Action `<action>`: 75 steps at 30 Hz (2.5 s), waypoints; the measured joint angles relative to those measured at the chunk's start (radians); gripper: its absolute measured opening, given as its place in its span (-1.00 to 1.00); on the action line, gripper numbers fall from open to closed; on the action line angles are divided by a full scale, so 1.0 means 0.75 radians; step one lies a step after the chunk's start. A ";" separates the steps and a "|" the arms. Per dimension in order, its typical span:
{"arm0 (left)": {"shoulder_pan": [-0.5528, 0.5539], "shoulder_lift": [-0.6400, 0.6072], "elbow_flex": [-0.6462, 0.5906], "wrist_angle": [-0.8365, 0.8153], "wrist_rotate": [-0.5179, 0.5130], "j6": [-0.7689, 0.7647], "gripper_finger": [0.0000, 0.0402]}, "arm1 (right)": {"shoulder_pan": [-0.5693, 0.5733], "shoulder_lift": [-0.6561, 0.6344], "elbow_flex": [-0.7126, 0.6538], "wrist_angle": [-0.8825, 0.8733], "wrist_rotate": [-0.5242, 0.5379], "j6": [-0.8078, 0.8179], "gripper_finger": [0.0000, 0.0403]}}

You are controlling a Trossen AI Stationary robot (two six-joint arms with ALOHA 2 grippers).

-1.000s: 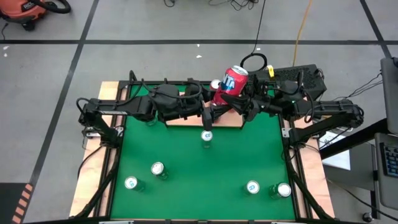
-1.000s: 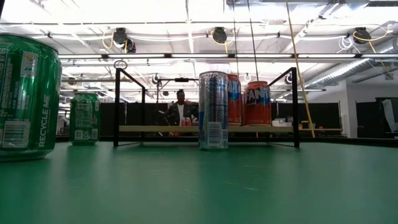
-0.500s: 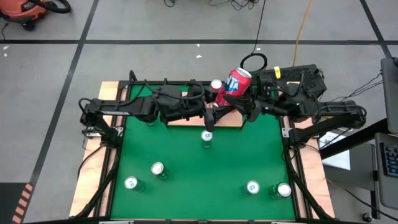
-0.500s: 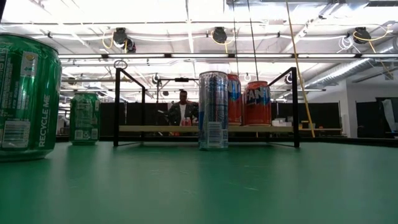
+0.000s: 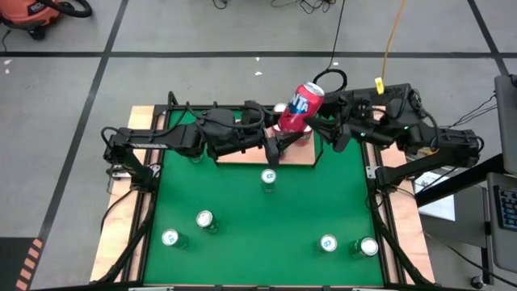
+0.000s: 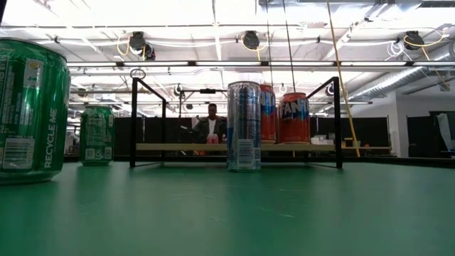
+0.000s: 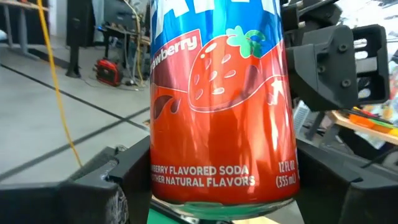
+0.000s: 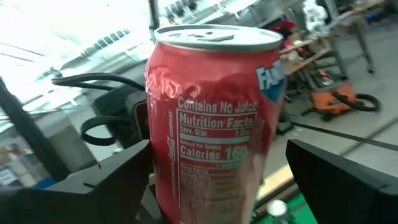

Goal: Place canned beverage on shelf
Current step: Put the red soda can on the shelf aligned with the other red soda can on the shelf

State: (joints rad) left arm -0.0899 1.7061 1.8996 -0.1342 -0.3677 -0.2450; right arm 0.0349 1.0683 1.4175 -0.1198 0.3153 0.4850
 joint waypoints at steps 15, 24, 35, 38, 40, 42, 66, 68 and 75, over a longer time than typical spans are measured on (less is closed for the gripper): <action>-0.003 0.037 0.002 0.017 -0.152 0.104 0.41 | -0.002 0.025 0.405 -0.654 0.247 0.146 0.76; -0.005 0.081 0.003 0.011 -0.275 0.143 0.41 | -0.001 0.110 0.557 -0.784 0.248 0.237 0.76; -0.020 0.119 0.003 0.014 -0.346 0.211 0.41 | -0.001 0.204 0.620 -0.908 0.161 0.242 0.76; -0.025 0.141 0.003 0.030 -0.409 0.281 0.41 | -0.001 0.213 0.620 -0.933 0.134 0.246 0.76; -0.024 0.150 0.002 0.010 -0.428 0.319 0.41 | -0.001 0.224 0.620 -0.945 0.137 0.245 0.76; -0.023 0.170 0.002 0.022 -0.439 0.337 0.41 | -0.002 0.229 0.620 -0.954 0.141 0.246 0.76; -0.021 0.190 0.002 -0.056 -0.464 0.375 0.44 | -0.002 0.261 0.620 -1.062 0.139 0.271 0.43; -0.021 0.190 0.002 -0.057 -0.464 0.374 0.44 | -0.002 0.261 0.620 -1.063 0.139 0.271 0.43; -0.023 0.190 0.002 -0.055 -0.463 0.370 0.63 | -0.001 0.262 0.620 -1.064 0.134 0.266 0.43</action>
State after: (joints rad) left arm -0.1070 1.8484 1.9011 -0.1751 -0.7153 0.0326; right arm 0.0341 1.2648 1.8828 -0.9177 0.4159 0.6846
